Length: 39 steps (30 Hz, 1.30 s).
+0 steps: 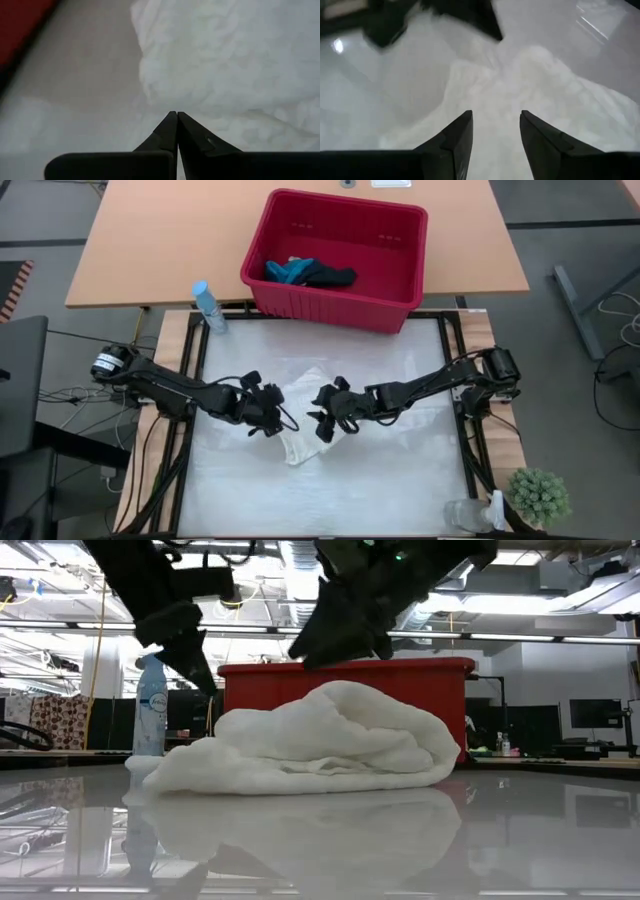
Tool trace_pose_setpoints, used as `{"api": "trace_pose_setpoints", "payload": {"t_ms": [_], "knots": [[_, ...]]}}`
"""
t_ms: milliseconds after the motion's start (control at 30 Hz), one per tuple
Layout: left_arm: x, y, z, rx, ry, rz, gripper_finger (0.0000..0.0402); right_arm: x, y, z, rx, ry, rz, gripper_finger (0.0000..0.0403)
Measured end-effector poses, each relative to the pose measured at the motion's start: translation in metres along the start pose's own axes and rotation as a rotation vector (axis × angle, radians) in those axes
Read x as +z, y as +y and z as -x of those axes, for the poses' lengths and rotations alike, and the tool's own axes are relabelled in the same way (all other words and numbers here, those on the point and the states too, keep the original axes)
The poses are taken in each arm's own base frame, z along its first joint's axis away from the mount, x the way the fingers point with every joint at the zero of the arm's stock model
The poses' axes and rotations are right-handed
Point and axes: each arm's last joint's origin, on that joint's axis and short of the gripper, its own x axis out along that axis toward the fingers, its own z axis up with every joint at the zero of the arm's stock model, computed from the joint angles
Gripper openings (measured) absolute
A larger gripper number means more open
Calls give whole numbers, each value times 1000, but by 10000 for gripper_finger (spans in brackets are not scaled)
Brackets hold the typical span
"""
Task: Fold Laundry from Bin
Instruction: Fold the white shirt
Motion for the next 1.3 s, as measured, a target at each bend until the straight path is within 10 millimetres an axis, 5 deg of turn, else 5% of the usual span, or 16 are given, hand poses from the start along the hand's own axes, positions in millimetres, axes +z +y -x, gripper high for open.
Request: {"api": "trace_pose_setpoints", "payload": {"t_ms": [200,333,533,733,1133,1300], "knots": [[-2,-10,3,49,-151,-134,0,-18,36,15,102,28,292,187],[-7,-9,5,-108,-255,-142,0,-38,62,31,128,50,517,187],[-17,21,12,-147,-344,-34,0,-57,84,50,12,36,764,188],[-27,53,18,-178,-386,31,22,-65,84,49,-43,60,907,188],[-35,72,-4,-206,-293,-18,185,-81,74,27,-86,173,987,188],[-33,82,-12,-200,-274,21,224,-77,72,25,-95,175,971,188]]}}
